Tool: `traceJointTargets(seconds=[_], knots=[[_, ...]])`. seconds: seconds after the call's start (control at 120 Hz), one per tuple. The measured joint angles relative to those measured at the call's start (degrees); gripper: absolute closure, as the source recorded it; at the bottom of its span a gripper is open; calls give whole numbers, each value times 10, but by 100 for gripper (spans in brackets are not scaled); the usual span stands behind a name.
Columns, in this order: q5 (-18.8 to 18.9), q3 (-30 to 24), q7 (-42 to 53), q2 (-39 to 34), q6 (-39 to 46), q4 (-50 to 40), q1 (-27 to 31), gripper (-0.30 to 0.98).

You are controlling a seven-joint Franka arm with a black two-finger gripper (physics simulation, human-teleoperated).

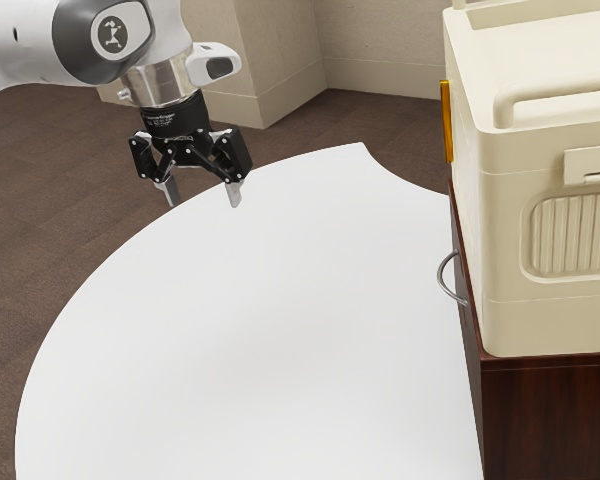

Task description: Pull the drawer handle with one arm to open the drawer

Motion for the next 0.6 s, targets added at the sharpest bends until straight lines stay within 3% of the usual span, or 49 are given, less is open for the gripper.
traceJointTargets(seconds=[0.25,0.417,0.6], knots=[[-1,0,0,-6,0,-1,0,0],[-12,-11,-5,-56,2,39,6,0],[-41,-61,-35,19,79,60,-8,0]])
